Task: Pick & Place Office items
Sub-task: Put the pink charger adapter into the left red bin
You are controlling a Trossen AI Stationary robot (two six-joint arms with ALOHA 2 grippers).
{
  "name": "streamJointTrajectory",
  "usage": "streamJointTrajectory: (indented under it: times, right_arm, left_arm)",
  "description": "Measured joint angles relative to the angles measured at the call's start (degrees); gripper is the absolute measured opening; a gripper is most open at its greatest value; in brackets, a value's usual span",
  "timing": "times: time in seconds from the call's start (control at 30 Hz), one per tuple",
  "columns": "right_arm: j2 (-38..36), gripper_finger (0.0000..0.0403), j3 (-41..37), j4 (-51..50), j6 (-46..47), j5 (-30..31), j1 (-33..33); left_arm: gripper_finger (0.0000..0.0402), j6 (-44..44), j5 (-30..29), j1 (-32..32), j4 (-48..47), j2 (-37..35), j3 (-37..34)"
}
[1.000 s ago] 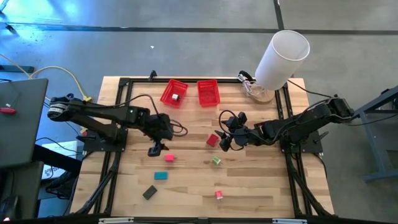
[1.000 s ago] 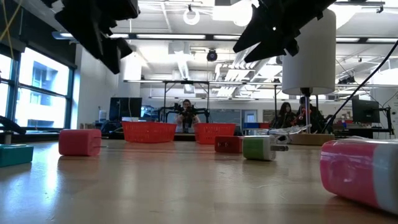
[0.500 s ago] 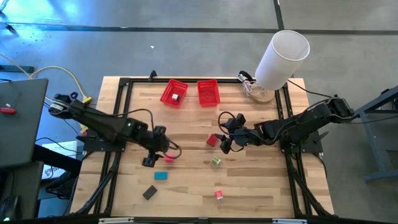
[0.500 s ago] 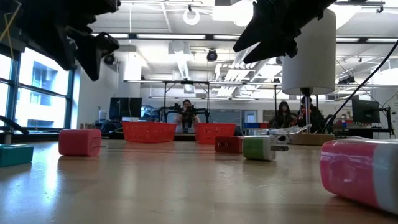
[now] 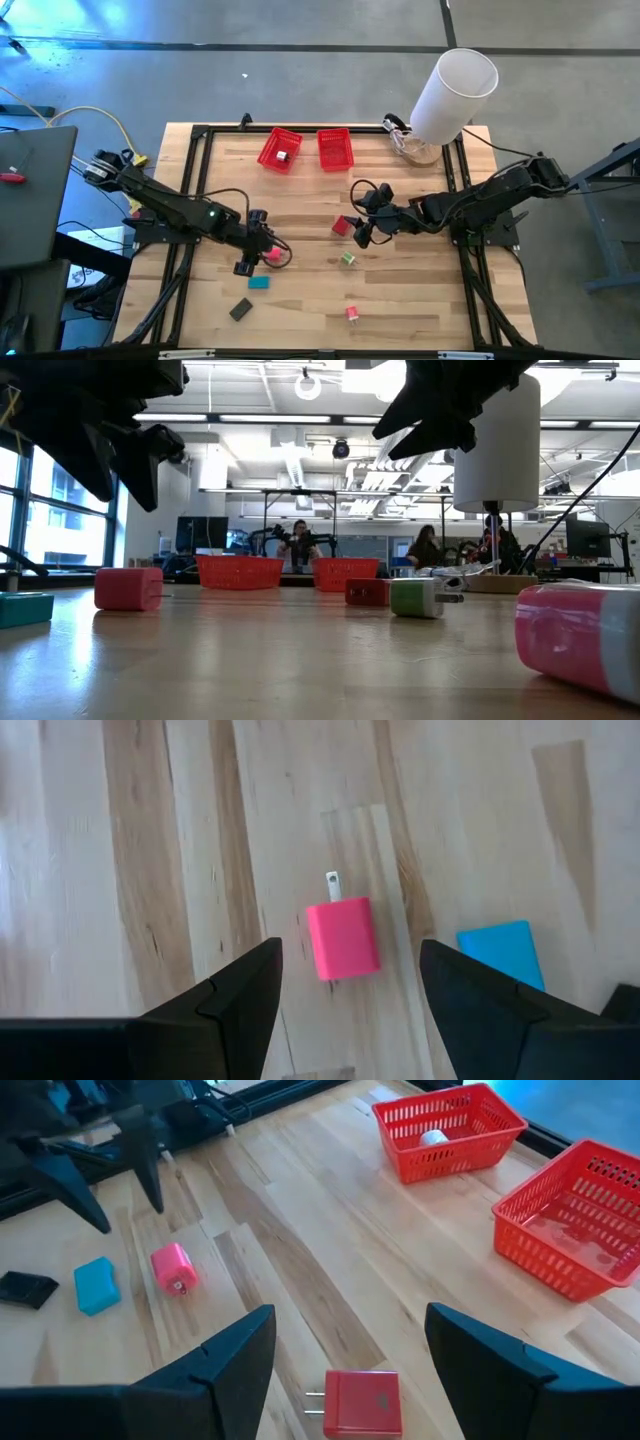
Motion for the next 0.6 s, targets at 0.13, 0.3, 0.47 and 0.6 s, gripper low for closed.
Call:
streamJointTrajectory:
  times: [0.13, 0.3, 0.47, 0.6]
  right_arm:
    - [0.0, 0.0247, 0.0, 1.1, -0.2, 0.0, 0.0]
    - [0.0, 0.0247, 0.0, 1.0, -0.3, 0.0, 0.0]
    - [0.0, 0.0247, 0.0, 0.9, -0.3, 0.0, 0.0]
    - [0.0, 0.0247, 0.0, 0.7, -0.3, 0.0, 0.0]
  left_arm:
    - [0.023, -2.4, -0.3, 0.0, 0.0, 0.1, 0.0]
    - [0.023, -2.5, -0.5, 0.0, -1.0, 0.1, 0.0]
    - [0.023, -2.8, -2.2, 0.0, -1.1, 0.1, 0.0]
    - [0.023, -3.6, -2.2, -0.4, -2.0, 0.1, -0.1]
